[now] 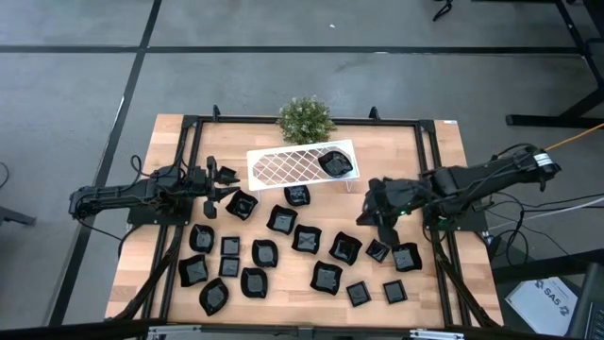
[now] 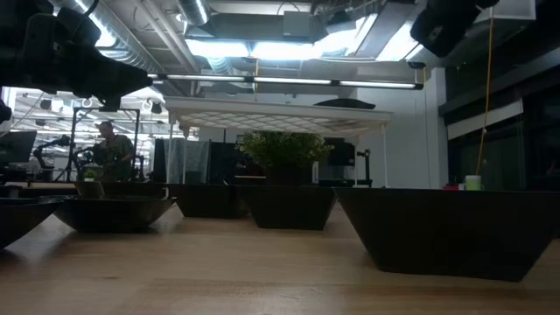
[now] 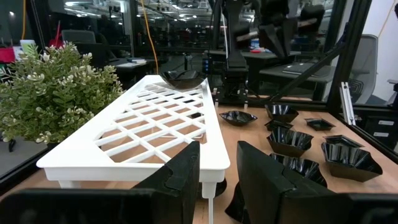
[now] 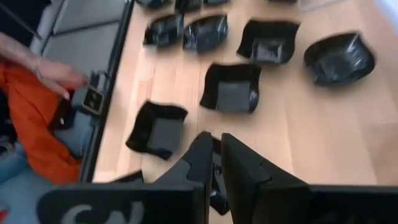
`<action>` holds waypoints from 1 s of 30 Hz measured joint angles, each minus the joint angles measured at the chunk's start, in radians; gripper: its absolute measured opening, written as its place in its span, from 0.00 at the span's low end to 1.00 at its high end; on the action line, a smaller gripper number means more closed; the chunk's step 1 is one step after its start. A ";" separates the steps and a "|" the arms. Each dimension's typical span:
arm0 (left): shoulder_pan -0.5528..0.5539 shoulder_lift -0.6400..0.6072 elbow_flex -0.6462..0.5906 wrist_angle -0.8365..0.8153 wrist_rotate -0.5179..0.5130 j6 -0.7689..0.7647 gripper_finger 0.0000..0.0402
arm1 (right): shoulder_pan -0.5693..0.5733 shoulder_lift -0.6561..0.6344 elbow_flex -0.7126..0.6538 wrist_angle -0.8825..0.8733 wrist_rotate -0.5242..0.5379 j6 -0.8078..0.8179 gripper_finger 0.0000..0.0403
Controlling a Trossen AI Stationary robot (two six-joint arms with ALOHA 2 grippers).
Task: Pick & Place Mini shaped plates
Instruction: Stack the leaf shaped plate on top of the leaf-shaped plate on the shelf
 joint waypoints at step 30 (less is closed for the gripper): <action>0.000 0.000 0.000 0.000 0.000 0.000 0.25 | 0.105 0.162 0.000 -0.240 -0.008 0.239 0.09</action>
